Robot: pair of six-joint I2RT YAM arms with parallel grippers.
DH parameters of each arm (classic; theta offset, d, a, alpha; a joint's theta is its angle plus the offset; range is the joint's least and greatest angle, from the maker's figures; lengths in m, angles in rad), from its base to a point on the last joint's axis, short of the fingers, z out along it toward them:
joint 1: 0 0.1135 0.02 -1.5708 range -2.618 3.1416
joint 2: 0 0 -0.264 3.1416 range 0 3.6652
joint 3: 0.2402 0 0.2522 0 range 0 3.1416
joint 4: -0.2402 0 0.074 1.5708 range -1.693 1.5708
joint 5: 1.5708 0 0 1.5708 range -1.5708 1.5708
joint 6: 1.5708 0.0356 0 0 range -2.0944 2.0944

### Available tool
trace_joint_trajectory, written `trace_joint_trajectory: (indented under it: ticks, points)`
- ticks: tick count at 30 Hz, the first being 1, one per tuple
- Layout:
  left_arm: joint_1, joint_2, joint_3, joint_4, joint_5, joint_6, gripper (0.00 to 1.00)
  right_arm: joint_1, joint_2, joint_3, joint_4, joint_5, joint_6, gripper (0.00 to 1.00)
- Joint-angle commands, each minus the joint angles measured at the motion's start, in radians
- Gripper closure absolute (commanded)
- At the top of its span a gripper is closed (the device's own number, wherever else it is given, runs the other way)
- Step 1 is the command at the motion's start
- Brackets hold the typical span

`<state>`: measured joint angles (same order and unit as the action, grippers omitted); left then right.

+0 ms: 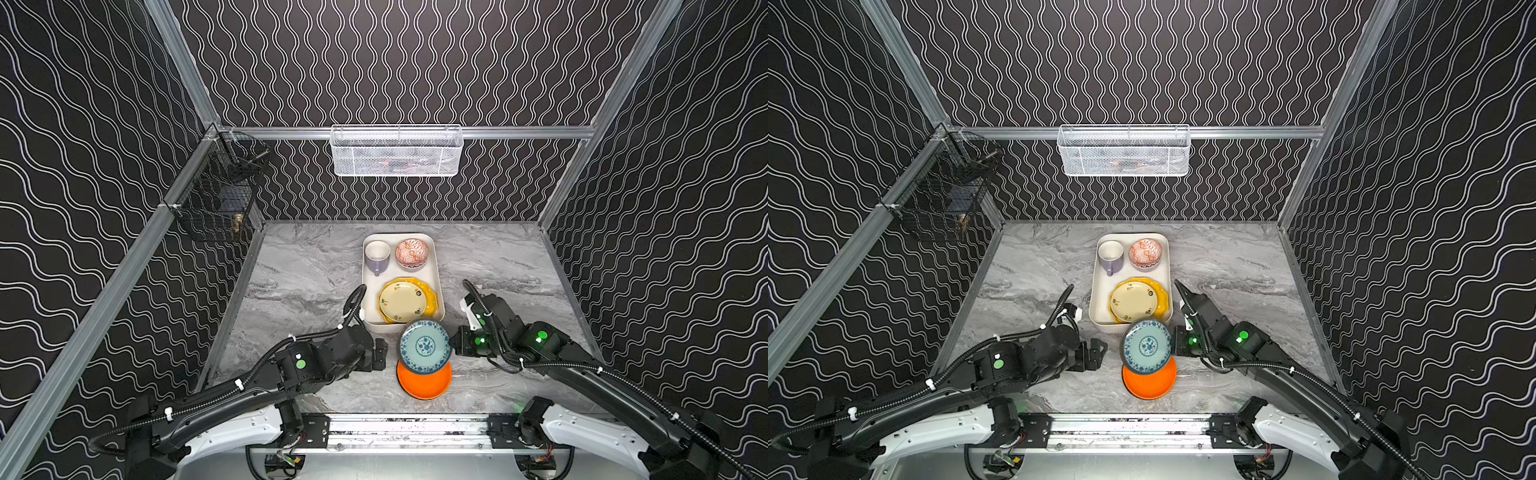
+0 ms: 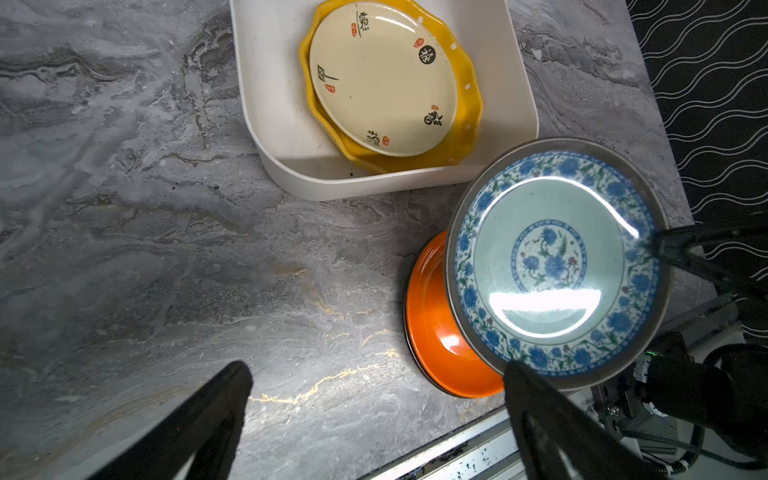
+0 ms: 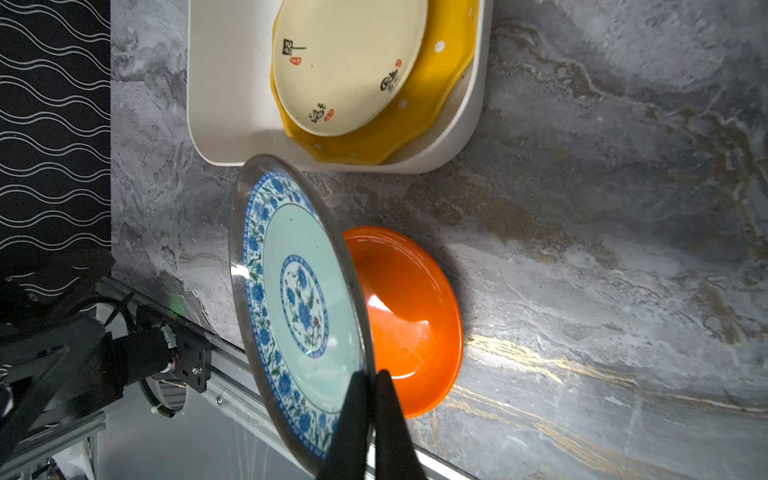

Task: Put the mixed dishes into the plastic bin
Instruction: 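Lift the blue-floral plate off the orange plate with the right gripper while left releases, then carry the blue-floral plate into the bin onto the cream plate with right gripper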

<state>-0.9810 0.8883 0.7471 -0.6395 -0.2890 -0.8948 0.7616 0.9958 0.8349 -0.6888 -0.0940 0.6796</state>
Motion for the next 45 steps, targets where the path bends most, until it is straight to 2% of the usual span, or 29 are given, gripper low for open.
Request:
trace_joint_trajectory:
  ticks: [1,9,16,22,31,45]
  points:
    - [0.031,-0.007,0.015,-0.011,0.027,0.041,0.01,-0.002,0.032,0.048,0.009,0.027,-0.022,1.00]
    - [0.118,-0.016,0.064,-0.044,0.068,0.110,0.01,-0.056,0.165,0.187,0.021,0.018,-0.074,1.00]
    - [0.197,0.005,0.100,-0.054,0.109,0.182,0.01,-0.148,0.343,0.359,0.016,-0.032,-0.158,1.00]
    - [0.260,0.020,0.074,-0.016,0.172,0.211,0.01,-0.210,0.507,0.464,0.026,-0.072,-0.206,1.00]
    - [0.352,0.068,0.034,0.038,0.272,0.254,0.01,-0.230,0.691,0.510,0.071,-0.126,-0.219,1.00]
    - [0.495,0.141,0.004,0.104,0.410,0.314,0.01,-0.280,0.849,0.562,0.098,-0.203,-0.239,1.00]
